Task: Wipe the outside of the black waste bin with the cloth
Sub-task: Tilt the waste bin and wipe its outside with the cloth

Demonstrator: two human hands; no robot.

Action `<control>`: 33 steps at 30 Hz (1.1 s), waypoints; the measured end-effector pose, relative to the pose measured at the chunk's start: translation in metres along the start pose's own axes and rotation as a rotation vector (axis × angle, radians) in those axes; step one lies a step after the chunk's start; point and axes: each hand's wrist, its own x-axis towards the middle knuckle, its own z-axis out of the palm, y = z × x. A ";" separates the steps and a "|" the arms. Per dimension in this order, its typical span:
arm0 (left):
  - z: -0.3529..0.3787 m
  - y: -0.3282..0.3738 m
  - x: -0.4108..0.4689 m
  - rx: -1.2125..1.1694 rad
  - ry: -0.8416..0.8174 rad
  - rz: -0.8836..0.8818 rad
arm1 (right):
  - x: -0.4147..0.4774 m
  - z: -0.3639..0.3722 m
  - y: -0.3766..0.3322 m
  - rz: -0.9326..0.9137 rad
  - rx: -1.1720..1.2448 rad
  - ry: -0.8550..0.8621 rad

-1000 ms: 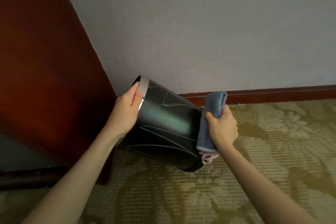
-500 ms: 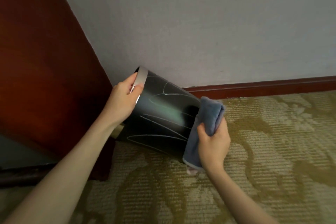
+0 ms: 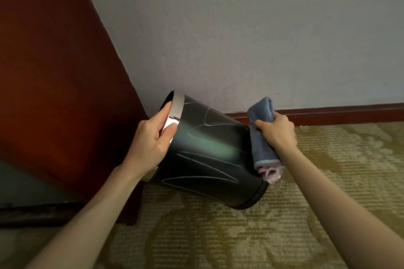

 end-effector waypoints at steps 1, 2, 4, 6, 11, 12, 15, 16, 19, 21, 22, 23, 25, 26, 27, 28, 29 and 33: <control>0.000 -0.002 -0.002 0.037 -0.021 0.014 | 0.004 0.001 -0.002 0.001 -0.017 -0.009; 0.000 -0.003 -0.005 0.070 -0.035 0.019 | 0.007 0.001 -0.003 0.002 -0.033 -0.012; 0.004 -0.003 -0.007 0.086 -0.046 0.002 | 0.010 0.002 -0.002 0.008 -0.050 -0.007; 0.011 0.000 -0.006 0.070 -0.034 0.000 | 0.006 0.002 0.002 0.016 -0.061 0.014; 0.024 0.012 0.005 0.131 -0.032 0.046 | -0.018 -0.001 0.021 0.031 -0.020 0.142; 0.026 0.014 0.009 0.149 -0.031 0.060 | -0.024 0.000 0.022 0.038 0.009 0.179; 0.030 0.016 0.022 0.189 -0.011 0.036 | -0.044 0.006 0.024 0.051 0.128 0.293; 0.030 0.015 0.025 0.199 -0.012 0.005 | -0.051 0.008 0.024 0.047 0.174 0.320; 0.028 0.012 0.031 0.243 -0.010 -0.018 | -0.072 0.020 0.024 0.012 0.251 0.383; 0.027 0.010 0.031 0.282 0.033 -0.014 | -0.087 0.030 0.022 -0.025 0.249 0.416; 0.026 0.009 0.030 0.296 0.057 -0.029 | -0.094 0.036 0.022 -0.049 0.234 0.428; 0.025 0.008 0.030 0.304 0.076 -0.053 | -0.100 0.041 0.021 -0.077 0.214 0.438; 0.022 0.006 0.027 0.303 0.104 -0.077 | -0.107 0.046 0.020 -0.118 0.188 0.440; 0.021 0.005 0.024 0.300 0.123 -0.068 | -0.107 0.045 0.020 -0.127 0.190 0.430; 0.020 0.004 0.021 0.302 0.144 -0.055 | -0.105 0.044 0.019 -0.129 0.200 0.413; 0.019 0.004 0.018 0.310 0.160 -0.043 | -0.102 0.042 0.017 -0.127 0.209 0.394; 0.018 0.004 0.016 0.318 0.169 -0.035 | -0.099 0.040 0.016 -0.123 0.215 0.378; 0.014 -0.002 0.012 0.300 0.135 -0.063 | -0.083 0.034 0.008 -0.127 0.215 0.327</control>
